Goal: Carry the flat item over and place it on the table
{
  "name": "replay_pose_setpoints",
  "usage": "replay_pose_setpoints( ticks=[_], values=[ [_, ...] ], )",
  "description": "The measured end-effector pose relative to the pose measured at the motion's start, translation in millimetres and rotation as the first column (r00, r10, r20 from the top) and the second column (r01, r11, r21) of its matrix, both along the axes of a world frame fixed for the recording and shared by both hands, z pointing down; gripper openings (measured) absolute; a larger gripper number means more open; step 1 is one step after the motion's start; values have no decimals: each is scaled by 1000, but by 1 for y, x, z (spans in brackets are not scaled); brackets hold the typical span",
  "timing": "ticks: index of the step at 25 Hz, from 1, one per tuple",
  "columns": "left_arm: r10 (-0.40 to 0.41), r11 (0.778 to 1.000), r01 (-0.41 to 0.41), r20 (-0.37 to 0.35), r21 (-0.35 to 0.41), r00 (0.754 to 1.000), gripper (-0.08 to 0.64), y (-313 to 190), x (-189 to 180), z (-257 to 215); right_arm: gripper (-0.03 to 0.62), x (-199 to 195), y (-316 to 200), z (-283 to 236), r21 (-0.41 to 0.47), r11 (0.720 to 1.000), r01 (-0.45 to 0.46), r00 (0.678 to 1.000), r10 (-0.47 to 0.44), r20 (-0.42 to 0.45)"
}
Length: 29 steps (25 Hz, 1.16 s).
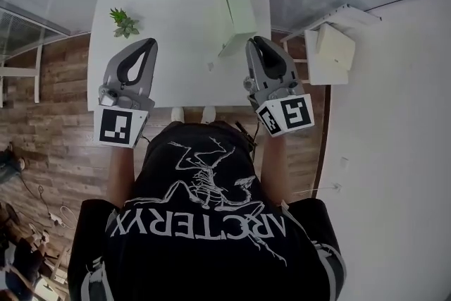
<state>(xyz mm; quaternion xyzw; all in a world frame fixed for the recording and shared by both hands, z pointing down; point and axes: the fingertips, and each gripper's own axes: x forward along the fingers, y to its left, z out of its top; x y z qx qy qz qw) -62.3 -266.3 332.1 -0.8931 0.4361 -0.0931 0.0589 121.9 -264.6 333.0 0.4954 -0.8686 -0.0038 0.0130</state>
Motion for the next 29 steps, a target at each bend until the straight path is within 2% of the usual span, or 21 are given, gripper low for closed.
replay_pose_setpoints(
  ticks=[2, 7, 15, 29],
  values=[
    [14, 1000, -14, -2, 20, 1000, 11, 1, 6, -7, 14, -4, -3, -7, 32, 999, -43, 999, 43, -13],
    [25, 999, -25, -2, 40, 1000, 11, 3, 7, -17, 11, -20, 6, -30, 108, 994, -30, 997, 37, -67],
    [13, 999, -13, 0, 47, 1000, 11, 3, 4, -20, 11, -14, 7, -39, 135, 991, -27, 998, 35, -59],
    [25, 997, -25, -7, 67, 1000, 11, 5, 6, -24, 11, -9, 7, -38, 119, 992, -42, 997, 49, -56]
  ],
)
